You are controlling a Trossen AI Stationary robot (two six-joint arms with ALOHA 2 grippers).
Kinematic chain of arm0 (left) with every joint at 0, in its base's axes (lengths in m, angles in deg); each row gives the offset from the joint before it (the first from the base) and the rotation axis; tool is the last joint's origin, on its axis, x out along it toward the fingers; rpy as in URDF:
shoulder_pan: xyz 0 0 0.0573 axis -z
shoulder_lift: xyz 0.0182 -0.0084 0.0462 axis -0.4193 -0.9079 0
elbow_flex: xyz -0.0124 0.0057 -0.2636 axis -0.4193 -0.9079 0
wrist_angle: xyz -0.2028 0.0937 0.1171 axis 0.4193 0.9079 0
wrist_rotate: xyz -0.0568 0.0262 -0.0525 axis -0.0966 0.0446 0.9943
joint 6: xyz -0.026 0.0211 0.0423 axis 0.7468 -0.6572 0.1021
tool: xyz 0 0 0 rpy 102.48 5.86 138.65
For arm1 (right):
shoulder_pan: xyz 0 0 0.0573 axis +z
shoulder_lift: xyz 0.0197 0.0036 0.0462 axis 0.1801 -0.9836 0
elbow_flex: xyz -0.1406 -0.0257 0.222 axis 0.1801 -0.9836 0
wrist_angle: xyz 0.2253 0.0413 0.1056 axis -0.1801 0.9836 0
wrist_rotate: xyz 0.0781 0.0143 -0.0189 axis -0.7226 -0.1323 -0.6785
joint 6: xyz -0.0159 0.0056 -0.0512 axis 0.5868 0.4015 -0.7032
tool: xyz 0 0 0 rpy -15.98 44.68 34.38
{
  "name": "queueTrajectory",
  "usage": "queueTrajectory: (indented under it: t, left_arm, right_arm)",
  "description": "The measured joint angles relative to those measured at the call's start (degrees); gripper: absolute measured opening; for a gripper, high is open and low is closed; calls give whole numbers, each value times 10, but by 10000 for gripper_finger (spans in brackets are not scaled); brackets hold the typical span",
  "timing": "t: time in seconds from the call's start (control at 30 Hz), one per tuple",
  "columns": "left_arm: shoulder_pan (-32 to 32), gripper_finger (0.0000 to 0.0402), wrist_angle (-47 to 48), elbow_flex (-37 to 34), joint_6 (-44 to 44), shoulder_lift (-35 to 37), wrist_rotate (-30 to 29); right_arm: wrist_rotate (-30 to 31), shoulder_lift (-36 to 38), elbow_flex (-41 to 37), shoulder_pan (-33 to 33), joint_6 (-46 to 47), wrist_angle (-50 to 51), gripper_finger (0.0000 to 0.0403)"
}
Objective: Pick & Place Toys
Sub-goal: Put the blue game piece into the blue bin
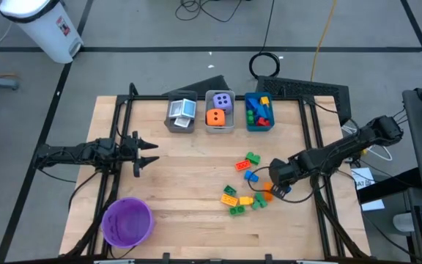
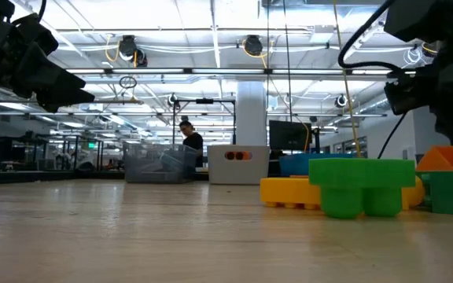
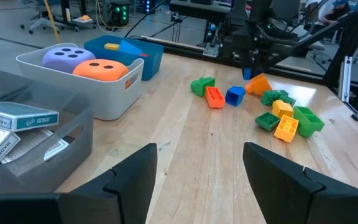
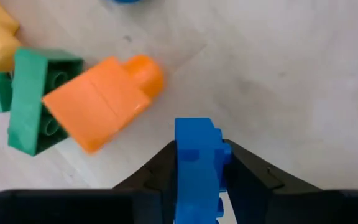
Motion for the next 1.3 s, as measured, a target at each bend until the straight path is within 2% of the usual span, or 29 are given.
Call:
queueTrajectory:
  t: [0.2, 0.47, 0.77, 1.03, 1.3]
  left_arm:
    - [0, 246, 0, 0, 0, 0, 0]
    - [0, 246, 0, 0, 0, 0, 0]
    - [0, 246, 0, 0, 0, 0, 0]
    - [0, 246, 0, 0, 0, 0, 0]
    - [0, 246, 0, 0, 0, 0, 0]
  right_arm:
    - [49, 46, 0, -28, -17, 26, 88]
    - [123, 84, 0, -90, -78, -25, 104]
    - [167, 84, 0, -173, -206, -151, 89]
    - [167, 84, 0, -255, -301, -275, 106]
    - [167, 72, 0, -337, -404, -428, 90]
